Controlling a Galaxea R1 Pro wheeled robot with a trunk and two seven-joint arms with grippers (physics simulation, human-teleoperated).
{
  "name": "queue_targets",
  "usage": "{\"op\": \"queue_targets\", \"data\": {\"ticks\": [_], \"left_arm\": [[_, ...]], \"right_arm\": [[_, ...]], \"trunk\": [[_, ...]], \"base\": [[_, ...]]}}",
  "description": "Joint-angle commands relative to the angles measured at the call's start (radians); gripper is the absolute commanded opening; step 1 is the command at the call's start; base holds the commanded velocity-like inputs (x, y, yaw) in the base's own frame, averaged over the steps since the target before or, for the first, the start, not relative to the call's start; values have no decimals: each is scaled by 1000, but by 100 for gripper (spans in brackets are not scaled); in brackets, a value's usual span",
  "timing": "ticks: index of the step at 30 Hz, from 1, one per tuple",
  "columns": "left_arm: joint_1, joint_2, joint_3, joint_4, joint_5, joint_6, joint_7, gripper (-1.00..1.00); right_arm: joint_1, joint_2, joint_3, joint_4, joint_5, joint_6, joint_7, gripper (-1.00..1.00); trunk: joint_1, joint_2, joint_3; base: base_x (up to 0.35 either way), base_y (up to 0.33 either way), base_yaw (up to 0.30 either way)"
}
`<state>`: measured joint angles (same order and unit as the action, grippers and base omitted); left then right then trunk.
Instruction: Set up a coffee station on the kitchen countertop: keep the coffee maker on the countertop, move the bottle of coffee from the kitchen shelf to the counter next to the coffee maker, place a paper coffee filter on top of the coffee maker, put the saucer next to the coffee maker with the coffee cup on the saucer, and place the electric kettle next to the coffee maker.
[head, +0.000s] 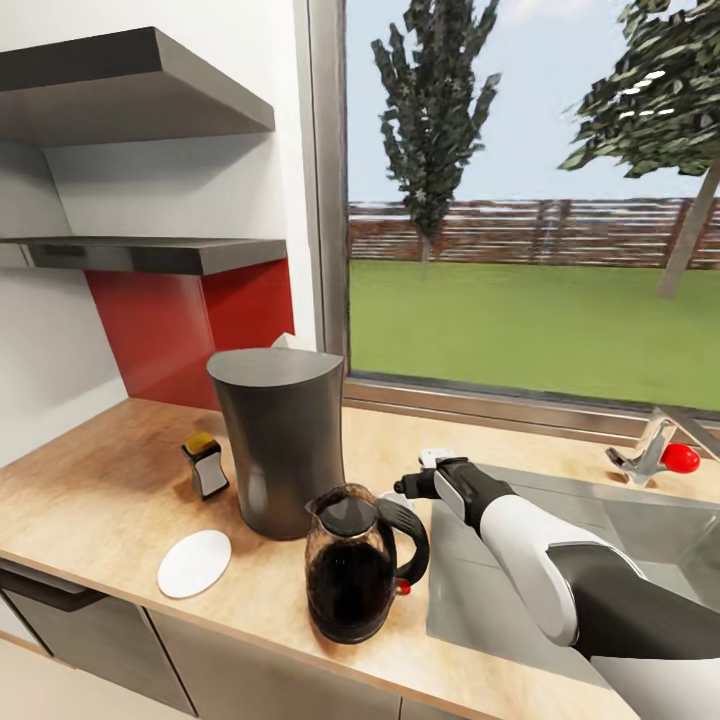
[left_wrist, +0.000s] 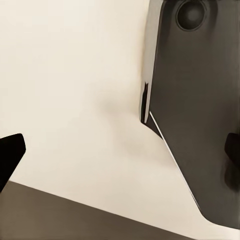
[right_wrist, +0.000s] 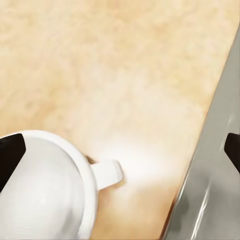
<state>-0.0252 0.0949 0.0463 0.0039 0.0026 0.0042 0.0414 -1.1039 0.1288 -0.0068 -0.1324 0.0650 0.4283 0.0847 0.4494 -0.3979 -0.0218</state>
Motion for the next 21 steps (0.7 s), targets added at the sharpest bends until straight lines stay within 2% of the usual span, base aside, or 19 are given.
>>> {"op": "queue_targets", "data": {"ticks": [1, 17, 21], "left_arm": [[-1, 0, 4, 0, 0, 0, 2, 100], [-1, 0, 4, 0, 0, 0, 2, 100], [-1, 0, 4, 0, 0, -1, 2, 100]], "right_arm": [[-1, 0, -1, -2, 7, 6, 4, 100], [-1, 0, -1, 1, 9, 7, 4, 100], [-1, 0, -1, 29, 8, 6, 4, 100]], "trunk": [[1, -2, -2], [1, -2, -2], [1, -2, -2]], "base": [[22, 14, 0], [2, 1, 0], [0, 0, 0]]}}
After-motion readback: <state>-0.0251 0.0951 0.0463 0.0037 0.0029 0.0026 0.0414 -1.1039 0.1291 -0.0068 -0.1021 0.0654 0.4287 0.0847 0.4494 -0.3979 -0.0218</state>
